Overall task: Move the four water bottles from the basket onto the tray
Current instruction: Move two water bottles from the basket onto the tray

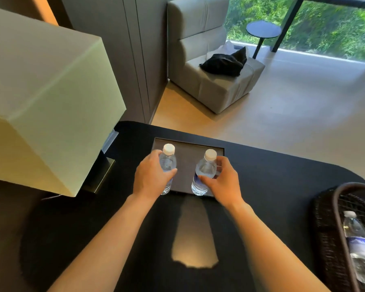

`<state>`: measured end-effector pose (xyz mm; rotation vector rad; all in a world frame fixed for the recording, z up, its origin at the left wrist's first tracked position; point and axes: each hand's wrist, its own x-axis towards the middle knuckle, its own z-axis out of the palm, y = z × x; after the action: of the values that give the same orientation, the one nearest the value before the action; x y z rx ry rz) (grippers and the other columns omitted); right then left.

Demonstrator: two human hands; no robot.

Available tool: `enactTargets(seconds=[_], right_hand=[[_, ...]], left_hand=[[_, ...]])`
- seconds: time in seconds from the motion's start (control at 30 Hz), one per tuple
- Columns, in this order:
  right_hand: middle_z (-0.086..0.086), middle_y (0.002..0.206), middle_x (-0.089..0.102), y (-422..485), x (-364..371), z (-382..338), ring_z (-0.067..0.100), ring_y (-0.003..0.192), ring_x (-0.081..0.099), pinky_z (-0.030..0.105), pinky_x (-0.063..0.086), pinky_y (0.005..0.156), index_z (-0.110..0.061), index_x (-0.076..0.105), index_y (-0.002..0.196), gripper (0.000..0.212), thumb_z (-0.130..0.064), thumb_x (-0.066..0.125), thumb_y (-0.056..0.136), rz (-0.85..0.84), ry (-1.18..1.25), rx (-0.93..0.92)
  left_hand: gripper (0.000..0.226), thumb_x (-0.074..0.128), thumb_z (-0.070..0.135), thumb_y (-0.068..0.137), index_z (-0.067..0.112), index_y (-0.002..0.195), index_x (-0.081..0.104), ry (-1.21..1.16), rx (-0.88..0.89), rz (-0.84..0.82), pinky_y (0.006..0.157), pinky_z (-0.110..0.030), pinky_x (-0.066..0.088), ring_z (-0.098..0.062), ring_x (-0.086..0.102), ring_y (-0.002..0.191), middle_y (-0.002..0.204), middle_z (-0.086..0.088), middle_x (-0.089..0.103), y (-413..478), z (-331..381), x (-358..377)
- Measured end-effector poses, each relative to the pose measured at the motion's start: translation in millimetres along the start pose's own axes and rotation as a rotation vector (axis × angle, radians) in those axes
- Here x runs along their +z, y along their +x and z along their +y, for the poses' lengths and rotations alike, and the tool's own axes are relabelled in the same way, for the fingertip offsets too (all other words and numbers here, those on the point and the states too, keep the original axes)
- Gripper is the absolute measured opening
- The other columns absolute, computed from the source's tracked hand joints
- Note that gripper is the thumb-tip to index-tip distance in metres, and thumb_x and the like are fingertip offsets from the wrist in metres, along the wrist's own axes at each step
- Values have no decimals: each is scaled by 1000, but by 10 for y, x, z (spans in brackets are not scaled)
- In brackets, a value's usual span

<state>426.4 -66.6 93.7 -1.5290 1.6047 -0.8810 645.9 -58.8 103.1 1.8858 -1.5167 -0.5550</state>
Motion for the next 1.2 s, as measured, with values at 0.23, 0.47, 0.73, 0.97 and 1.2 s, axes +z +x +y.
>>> enactTargets(seconds=[0.23,0.47,0.73,0.97,1.2], right_hand=[[-9,121,64,806,593,143,13,112,62,38,56,98,-32,51,121,61,-23,92,76,17,-41,33],[-2,125,63,1281,939,197,15,113,60,43,56,100,-24,51,125,61,-20,90,78,18,-85,19],[3,125,59,1609,1146,118,20,115,60,46,55,99,-21,49,126,65,-19,91,77,38,-132,-42],[7,127,60,1751,1215,57,24,118,60,43,54,99,-15,49,128,67,-17,92,76,50,-146,-61],[6,129,59,1748,1226,59,22,119,60,39,54,99,-17,47,129,69,-18,91,76,49,-142,-61]], left_hand=[[59,90,27,74,15,122,57,-33,-21,8,87,-34,55,-23,63,112,120,-6,66,812,-382,290],[58,88,23,77,14,124,55,-30,-6,21,84,-27,51,-23,62,114,122,-7,63,1204,-593,539],[60,88,22,77,13,125,54,-57,34,60,85,-24,46,-21,60,114,122,-7,62,1477,-612,619],[60,88,22,77,13,125,53,-60,71,73,87,-26,50,-22,61,115,122,-7,63,1628,-651,647],[64,86,22,79,15,130,49,-59,70,56,90,-24,48,-20,58,119,127,-6,59,1628,-663,666]])
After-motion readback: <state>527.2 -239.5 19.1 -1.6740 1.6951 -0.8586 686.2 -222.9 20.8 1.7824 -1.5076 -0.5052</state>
